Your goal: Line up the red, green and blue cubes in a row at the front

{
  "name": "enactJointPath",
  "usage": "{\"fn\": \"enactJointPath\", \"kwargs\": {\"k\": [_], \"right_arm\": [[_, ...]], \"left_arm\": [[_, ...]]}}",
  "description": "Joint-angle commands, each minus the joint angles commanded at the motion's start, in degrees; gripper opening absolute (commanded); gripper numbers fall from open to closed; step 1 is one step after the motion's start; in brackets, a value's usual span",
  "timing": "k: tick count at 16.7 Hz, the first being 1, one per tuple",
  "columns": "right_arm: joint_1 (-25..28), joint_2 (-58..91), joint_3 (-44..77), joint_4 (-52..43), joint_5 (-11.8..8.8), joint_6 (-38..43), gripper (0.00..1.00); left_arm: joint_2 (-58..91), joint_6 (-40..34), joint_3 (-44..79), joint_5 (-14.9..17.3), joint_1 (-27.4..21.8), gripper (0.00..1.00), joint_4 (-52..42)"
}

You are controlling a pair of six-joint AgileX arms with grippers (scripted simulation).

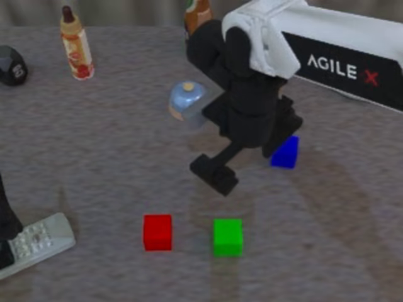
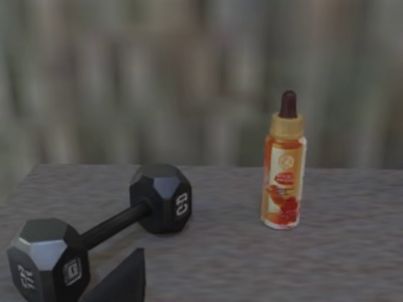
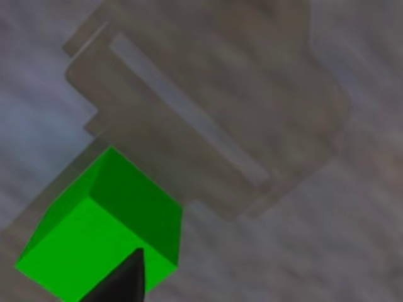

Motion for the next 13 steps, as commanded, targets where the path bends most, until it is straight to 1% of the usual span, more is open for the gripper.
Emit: {"fn": "enactJointPath", "kwargs": {"k": [4,7,10,13], "right_arm": [[-5.82,4.28,5.29,-1.97,-0.14,21.14,1.0],[-9.75,6.1,8.55,-2.57,-0.05,33.29,1.0],[-12.49,6.74,10.61,-2.55,0.1,39.99,1.0],[-13.17,6.8,11.08,-2.49,0.14,41.43,1.0]], "left_arm": [[0.0,0.0,0.0,0.0,0.0,1.0,0.0],[0.0,0.0,0.0,0.0,0.0,1.0,0.0],[0.0,0.0,0.0,0.0,0.0,1.0,0.0],[0.0,0.0,0.0,0.0,0.0,1.0,0.0]]}}
